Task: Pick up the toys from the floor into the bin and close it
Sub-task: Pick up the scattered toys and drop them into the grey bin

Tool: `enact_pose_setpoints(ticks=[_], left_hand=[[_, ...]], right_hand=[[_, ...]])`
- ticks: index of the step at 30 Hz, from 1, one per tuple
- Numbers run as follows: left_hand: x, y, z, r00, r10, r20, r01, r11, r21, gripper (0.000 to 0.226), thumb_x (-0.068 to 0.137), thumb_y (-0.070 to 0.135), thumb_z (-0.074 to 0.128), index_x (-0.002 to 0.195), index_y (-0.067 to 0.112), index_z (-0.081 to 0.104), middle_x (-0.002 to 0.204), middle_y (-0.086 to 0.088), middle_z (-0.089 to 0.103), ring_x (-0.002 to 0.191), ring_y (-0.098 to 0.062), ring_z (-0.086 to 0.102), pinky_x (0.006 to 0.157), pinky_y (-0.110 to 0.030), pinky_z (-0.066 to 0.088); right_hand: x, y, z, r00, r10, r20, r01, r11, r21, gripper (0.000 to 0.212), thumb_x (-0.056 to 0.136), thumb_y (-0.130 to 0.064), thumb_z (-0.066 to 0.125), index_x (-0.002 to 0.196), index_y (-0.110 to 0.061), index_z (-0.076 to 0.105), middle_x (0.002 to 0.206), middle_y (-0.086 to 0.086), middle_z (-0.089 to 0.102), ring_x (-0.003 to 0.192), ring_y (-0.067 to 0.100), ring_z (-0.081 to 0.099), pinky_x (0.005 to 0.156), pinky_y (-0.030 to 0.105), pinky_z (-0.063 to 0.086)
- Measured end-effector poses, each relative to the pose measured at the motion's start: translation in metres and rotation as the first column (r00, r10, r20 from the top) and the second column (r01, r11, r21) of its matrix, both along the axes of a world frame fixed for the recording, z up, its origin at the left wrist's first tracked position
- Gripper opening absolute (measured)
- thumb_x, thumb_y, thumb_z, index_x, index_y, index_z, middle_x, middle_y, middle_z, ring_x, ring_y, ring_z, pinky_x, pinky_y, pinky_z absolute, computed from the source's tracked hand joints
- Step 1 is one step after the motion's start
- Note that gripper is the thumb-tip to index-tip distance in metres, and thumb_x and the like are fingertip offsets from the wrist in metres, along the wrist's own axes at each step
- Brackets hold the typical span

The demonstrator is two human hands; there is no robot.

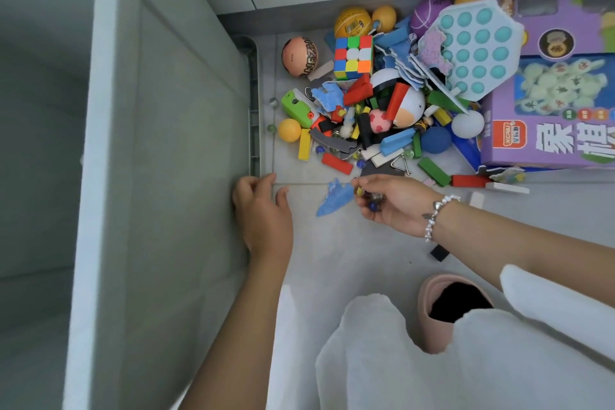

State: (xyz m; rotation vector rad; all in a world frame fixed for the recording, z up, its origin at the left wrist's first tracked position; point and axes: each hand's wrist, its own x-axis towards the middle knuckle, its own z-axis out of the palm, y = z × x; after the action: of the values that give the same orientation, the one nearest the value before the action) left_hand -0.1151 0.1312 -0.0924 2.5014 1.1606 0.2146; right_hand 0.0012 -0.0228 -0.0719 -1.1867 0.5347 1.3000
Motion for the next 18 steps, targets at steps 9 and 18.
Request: enact_pose_setpoints(ticks=[9, 18], left_hand=[[0.021, 0.017, 0.012, 0.907, -0.043, -0.418, 0.044, 0.999, -0.007, 0.031, 0.094, 0.018, 0.049, 0.123, 0.013, 0.057, 0.112, -0.020, 0.060, 0.100, -0.038, 0.059, 0.076, -0.040, 0.046], [0.021, 0.015, 0.002, 0.944, 0.036, -0.327, -0.044, 0.999, -0.017, 0.019, 0.091, 0.018, 0.056, 0.105, 0.012, 0.067, 0.108, -0.013, 0.067, 0.095, -0.033, 0.062, 0.067, -0.031, 0.041]], right_hand=[[-0.007, 0.013, 0.008, 0.999, -0.012, -0.044, 0.016, 0.996, 0.086, 0.016, 0.095, -0.009, 0.045, 0.090, -0.008, 0.060, 0.077, 0.004, 0.054, 0.065, 0.011, 0.051, 0.051, 0.017, 0.050], [-0.007, 0.004, 0.005, 0.999, -0.023, -0.024, 0.025, 0.995, 0.092, 0.017, 0.095, -0.008, 0.045, 0.088, -0.008, 0.061, 0.075, 0.004, 0.054, 0.064, 0.011, 0.050, 0.050, 0.017, 0.049]])
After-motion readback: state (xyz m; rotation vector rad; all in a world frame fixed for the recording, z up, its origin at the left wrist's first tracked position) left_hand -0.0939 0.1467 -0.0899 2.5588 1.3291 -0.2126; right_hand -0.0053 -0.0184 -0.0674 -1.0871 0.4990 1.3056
